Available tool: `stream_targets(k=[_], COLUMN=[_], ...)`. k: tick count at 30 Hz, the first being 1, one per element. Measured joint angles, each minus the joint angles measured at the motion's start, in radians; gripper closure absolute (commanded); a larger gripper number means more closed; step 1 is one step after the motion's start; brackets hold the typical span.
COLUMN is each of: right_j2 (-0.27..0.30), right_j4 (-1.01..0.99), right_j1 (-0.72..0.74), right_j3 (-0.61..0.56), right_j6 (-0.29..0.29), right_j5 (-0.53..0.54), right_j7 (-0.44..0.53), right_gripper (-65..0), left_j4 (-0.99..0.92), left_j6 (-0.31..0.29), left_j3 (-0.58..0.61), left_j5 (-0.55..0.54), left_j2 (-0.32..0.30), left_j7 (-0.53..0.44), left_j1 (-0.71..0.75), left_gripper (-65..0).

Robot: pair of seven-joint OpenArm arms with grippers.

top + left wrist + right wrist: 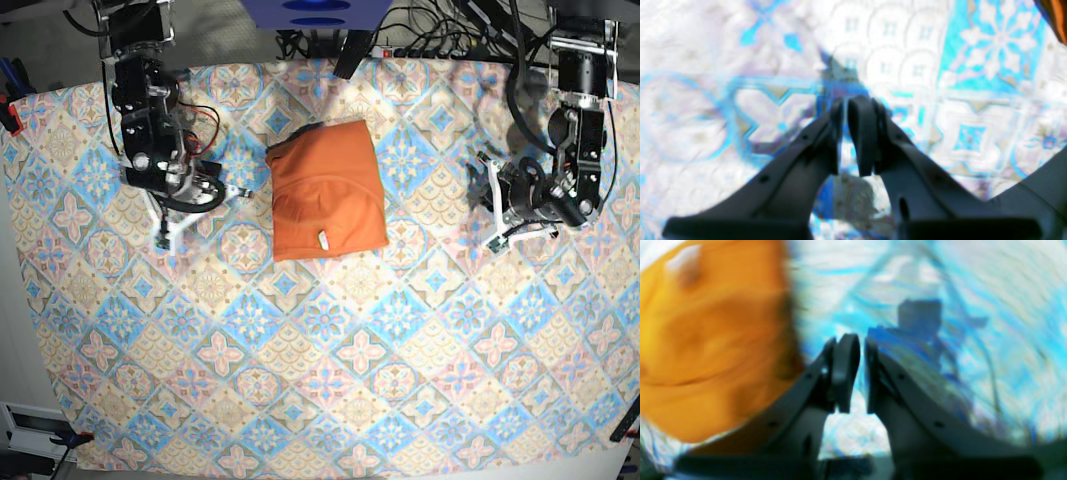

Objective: Fold the T-shirt properly

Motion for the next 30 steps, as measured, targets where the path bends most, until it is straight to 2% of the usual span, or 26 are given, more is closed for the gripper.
stream_targets(k=[2, 4, 6, 8, 11, 15, 17, 22, 24, 27, 30], right_j2=[0.006, 0.016, 0.017, 0.016, 0.015, 0.012, 0.013, 0.054, 0.053, 0.047, 0.073], right_j4=[0.005, 0.007, 0.011, 0.011, 0.011, 0.012, 0.012, 0.011, 0.012, 0.011, 0.011], right_j1=[-0.022, -0.040, -0.074, -0.111, -0.161, -0.212, -0.248, -0.359, -0.405, -0.500, -0.571], right_j3=[0.048, 0.076, 0.117, 0.146, 0.202, 0.290, 0.320, 0.361, 0.378, 0.409, 0.415], right_j6=[-0.001, 0.003, 0.003, 0.004, 0.003, 0.004, 0.003, 0.003, 0.003, 0.004, 0.006], right_j5=[0.012, 0.020, 0.014, 0.015, 0.018, 0.018, 0.013, 0.011, 0.014, 0.018, 0.020], right_j7=[0.000, 0.010, 0.010, 0.007, 0.003, 0.011, 0.013, 0.015, 0.049, 0.108, 0.179], right_gripper=[-0.8, -0.5, -0.4, -0.3, -0.3, -0.3, -0.3, -0.3, -0.3, -0.3, -0.3], left_j4=[0.089, 0.146, 0.190, 0.219, 0.225, 0.225, 0.223, 0.227, 0.225, 0.225, 0.225], left_j6=[-0.006, -0.006, 0.009, 0.000, -0.008, 0.000, 0.004, -0.003, -0.003, -0.003, 0.000], left_j3=[-0.111, -0.200, -0.241, -0.251, -0.287, -0.352, -0.355, -0.344, -0.344, -0.346, -0.348], left_j5=[-0.003, 0.040, 0.093, 0.101, 0.106, 0.206, 0.247, 0.288, 0.326, 0.359, 0.373], left_j2=[0.005, 0.000, -0.013, -0.008, 0.035, 0.075, 0.098, 0.172, 0.191, 0.217, 0.253], left_j7=[-0.004, 0.006, 0.014, 0.003, -0.084, -0.179, -0.196, -0.363, -0.391, -0.494, -0.596], left_j1=[0.072, 0.134, 0.198, 0.255, 0.327, 0.437, 0.473, 0.589, 0.637, 0.716, 0.787], left_gripper=[-8.1, -8.1, -8.1, -8.1, -8.1, -8.1, -8.1, -8.1, -8.1, -8.1, -8.1])
